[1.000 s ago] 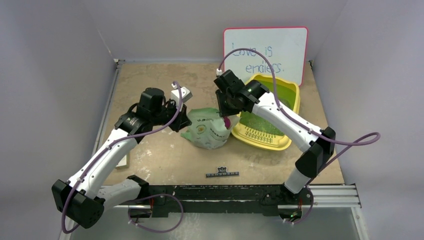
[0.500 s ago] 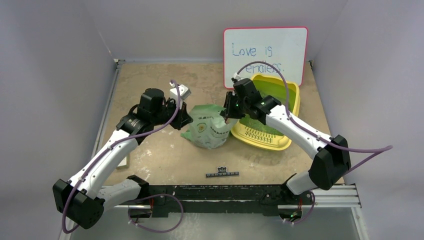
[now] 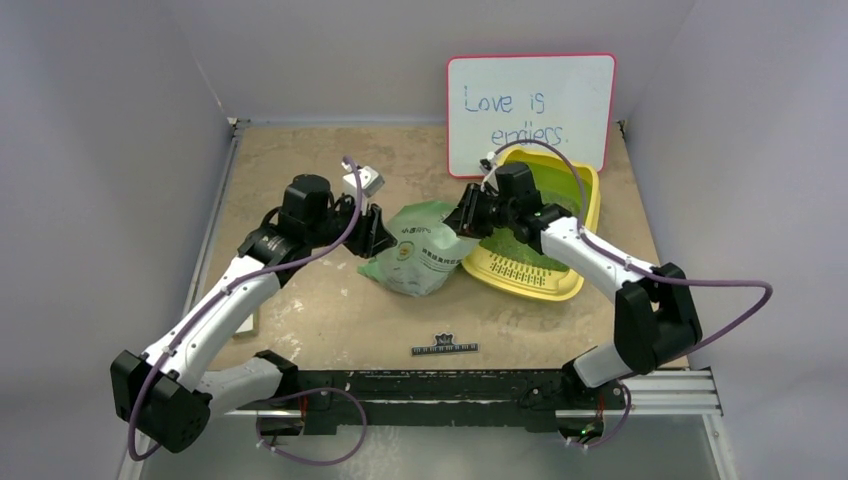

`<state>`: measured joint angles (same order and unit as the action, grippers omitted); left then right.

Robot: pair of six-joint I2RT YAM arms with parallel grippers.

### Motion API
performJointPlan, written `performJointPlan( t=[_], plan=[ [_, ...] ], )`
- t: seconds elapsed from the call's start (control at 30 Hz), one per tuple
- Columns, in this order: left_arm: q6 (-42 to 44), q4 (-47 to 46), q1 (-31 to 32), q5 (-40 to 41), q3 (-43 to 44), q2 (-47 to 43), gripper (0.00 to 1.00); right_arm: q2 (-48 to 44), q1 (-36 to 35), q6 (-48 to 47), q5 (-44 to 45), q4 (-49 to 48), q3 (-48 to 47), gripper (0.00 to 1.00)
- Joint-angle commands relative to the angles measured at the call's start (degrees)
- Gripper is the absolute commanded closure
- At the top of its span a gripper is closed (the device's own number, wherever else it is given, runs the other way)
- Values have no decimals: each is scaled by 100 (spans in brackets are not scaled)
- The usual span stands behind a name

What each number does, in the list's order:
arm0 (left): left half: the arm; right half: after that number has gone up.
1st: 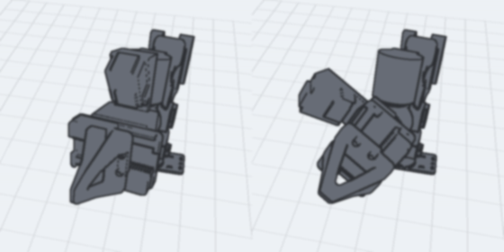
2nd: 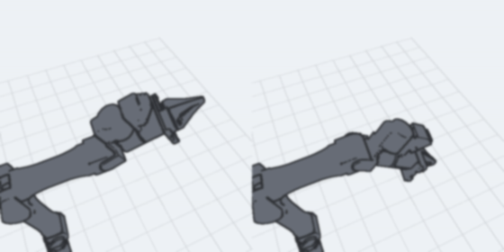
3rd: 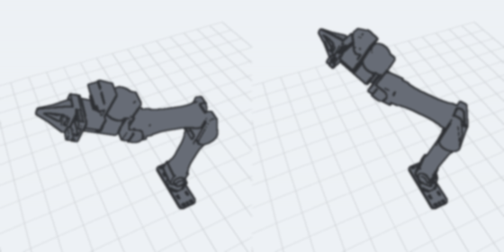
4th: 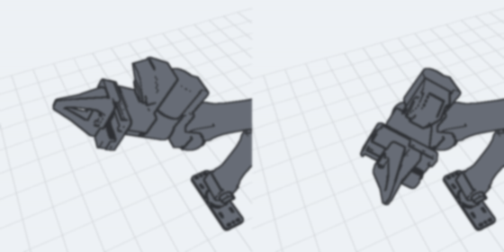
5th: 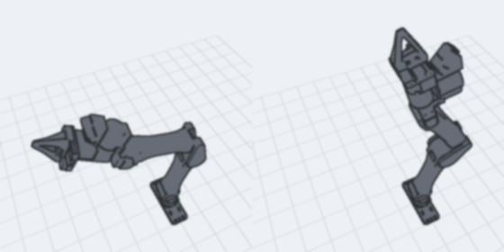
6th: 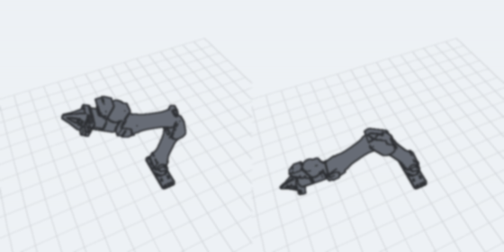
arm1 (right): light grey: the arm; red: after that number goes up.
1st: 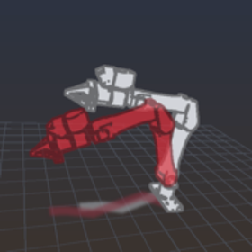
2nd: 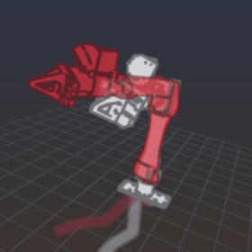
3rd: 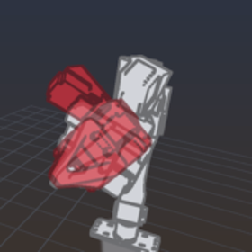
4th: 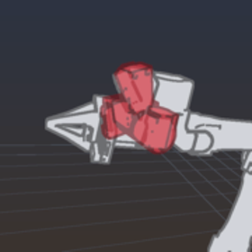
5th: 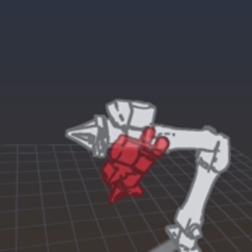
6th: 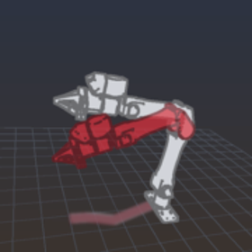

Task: Fill the litter box with clean litter
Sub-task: 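Scoop the cat litter from the cat litter bag.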

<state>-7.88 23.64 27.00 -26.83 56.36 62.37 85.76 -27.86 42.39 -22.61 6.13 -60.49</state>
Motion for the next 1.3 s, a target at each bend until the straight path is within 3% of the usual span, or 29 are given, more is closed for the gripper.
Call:
performJointPlan(
  t=[0.0, 0.17, 0.4, 0.43, 0.5, 0.6, 0.63, 0.77, 1.27],
  plan=[
    [-190, -596, -29, -289, 126, 128, 62, 95, 20, 1016, -1528, -1291, 380, 100],
    [-357, -997, -29, -514, 162, 306, 60, -58, 325, 1664, -2069, -2330, 869, 100],
    [-564, -1367, -29, -959, 170, 544, 59, -231, 495, 1653, -2223, -2250, 854, 100],
    [-644, -1495, -24, -1110, 151, 560, 62, -241, 512, 1683, -2279, -2277, 845, 100],
    [-749, -1653, -13, -1291, 161, 608, 76, -280, 544, 1728, -2379, -2329, 829, 100],
    [-694, -1548, -11, -1120, 202, 611, 98, -378, 644, 1909, -2525, -2539, 890, 100],
    [-617, -1445, -11, -960, 222, 575, 100, -422, 687, 2017, -2570, -2670, 944, 100],
    [-410, -1256, -11, -412, 226, 349, 100, -588, 898, 2425, -2806, -3248, 1192, 100],
    [-311, -1401, -20, 224, 276, -79, 100, -1528, 1879, 2248, -3040, -2596, 1907, 100]
  ],
)
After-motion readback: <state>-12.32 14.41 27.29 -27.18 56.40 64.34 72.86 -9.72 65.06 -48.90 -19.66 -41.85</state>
